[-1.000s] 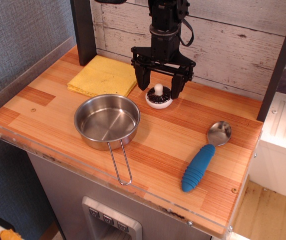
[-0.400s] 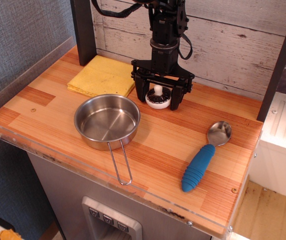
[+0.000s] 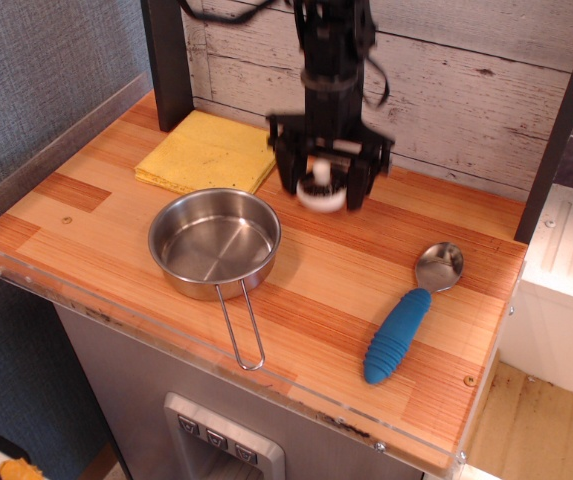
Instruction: Pick the brownie from the corner of the table and place it in vessel
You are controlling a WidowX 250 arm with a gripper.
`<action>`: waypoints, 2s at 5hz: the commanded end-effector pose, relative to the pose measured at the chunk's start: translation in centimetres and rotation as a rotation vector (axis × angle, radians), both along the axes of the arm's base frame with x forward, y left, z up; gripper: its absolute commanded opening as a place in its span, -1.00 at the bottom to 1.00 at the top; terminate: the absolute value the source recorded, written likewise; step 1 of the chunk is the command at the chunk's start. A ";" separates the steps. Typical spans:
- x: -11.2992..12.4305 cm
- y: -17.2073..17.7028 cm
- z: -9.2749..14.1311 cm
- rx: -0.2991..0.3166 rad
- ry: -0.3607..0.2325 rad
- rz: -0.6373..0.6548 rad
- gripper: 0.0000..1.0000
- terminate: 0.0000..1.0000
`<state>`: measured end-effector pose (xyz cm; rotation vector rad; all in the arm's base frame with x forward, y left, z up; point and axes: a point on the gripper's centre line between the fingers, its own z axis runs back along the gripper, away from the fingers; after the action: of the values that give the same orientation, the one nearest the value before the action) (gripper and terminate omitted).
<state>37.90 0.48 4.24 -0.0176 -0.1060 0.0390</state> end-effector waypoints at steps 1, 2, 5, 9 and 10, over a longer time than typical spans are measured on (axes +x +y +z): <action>-5.2 0.0 7.8 0.023 -0.183 -0.092 -1.00 -1.00; -8.8 1.6 7.1 0.063 -0.109 -0.065 -1.00 -1.00; -9.5 5.2 4.1 0.056 -0.010 0.043 -1.00 -1.00; -9.0 4.8 4.7 0.055 -0.023 0.046 1.00 -1.00; -9.1 4.9 5.1 0.062 -0.018 0.041 1.00 -1.00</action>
<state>28.30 5.34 7.56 0.0356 -0.0636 0.0765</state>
